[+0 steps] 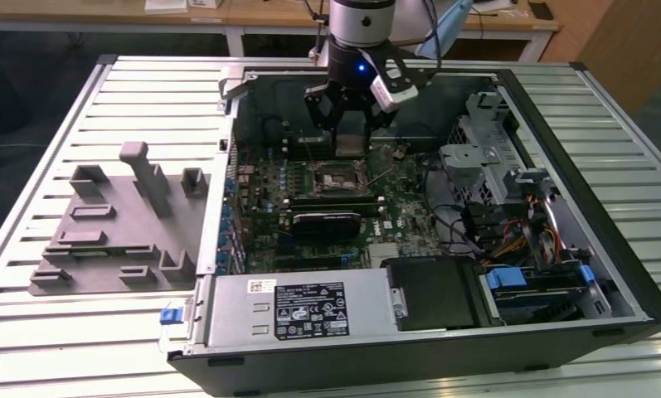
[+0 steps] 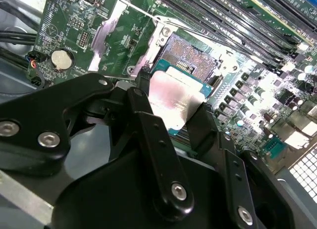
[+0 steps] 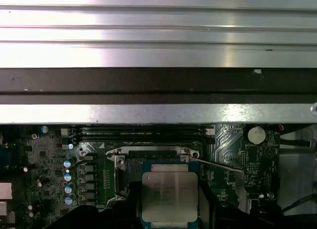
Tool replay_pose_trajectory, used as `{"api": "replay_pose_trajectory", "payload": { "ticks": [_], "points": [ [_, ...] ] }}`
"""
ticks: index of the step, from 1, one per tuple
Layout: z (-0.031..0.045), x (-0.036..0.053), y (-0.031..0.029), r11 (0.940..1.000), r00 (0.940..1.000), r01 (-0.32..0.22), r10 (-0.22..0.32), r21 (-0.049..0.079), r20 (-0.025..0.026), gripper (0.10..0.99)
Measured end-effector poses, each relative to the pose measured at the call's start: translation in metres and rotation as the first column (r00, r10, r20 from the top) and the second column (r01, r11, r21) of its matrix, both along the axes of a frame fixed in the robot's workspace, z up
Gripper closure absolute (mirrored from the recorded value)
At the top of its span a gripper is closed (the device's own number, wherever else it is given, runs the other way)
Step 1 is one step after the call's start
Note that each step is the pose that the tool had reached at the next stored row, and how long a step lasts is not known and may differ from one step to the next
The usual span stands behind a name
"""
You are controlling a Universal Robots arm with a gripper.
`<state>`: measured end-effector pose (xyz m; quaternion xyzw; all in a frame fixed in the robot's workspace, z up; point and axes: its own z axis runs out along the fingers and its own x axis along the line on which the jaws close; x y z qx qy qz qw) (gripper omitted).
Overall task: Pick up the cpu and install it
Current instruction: 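Pick up the cpu and move it towards the insertion slot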
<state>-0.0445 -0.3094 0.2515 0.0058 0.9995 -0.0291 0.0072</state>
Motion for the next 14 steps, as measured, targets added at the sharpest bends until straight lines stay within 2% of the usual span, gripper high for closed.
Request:
{"api": "replay_pose_trajectory", "payload": {
  "ticks": [4,10,14],
  "points": [
    [0.0000,0.0000,-0.0031,1.0000,1.0000,0.000,0.000,0.003,0.0000,0.545],
    [0.0000,0.0000,-0.0102,0.9998,1.0000,0.000,0.000,0.019,-0.0001,0.545],
    [0.0000,0.0000,-0.0106,0.9998,1.0000,0.000,0.000,0.020,0.0000,0.545]
  ]
}}
